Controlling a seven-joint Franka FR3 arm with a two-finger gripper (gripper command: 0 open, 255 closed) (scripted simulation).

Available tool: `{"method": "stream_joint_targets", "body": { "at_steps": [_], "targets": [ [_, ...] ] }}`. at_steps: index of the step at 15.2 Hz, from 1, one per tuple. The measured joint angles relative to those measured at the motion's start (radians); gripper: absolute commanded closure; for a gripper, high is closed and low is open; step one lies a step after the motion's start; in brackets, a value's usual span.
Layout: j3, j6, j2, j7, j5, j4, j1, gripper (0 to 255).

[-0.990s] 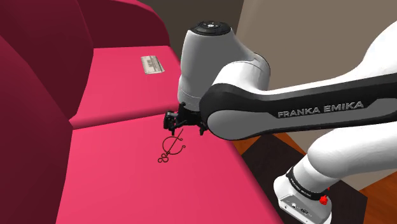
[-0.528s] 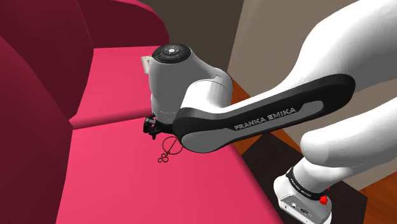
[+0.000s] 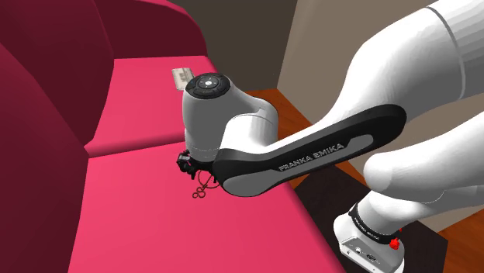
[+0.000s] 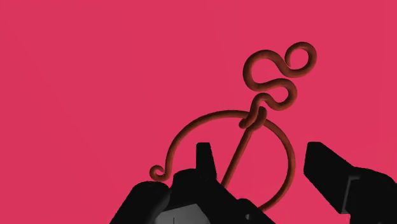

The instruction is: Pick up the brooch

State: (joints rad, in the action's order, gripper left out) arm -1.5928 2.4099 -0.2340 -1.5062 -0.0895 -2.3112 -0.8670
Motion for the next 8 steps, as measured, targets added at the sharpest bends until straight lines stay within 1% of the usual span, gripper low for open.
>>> {"method": "stream_joint_targets", "body": {
  "at_steps": [8],
  "targets": [
    [-0.008,-0.001,0.000,0.000,0.001,0.003,-0.008,255]
  ]
}}
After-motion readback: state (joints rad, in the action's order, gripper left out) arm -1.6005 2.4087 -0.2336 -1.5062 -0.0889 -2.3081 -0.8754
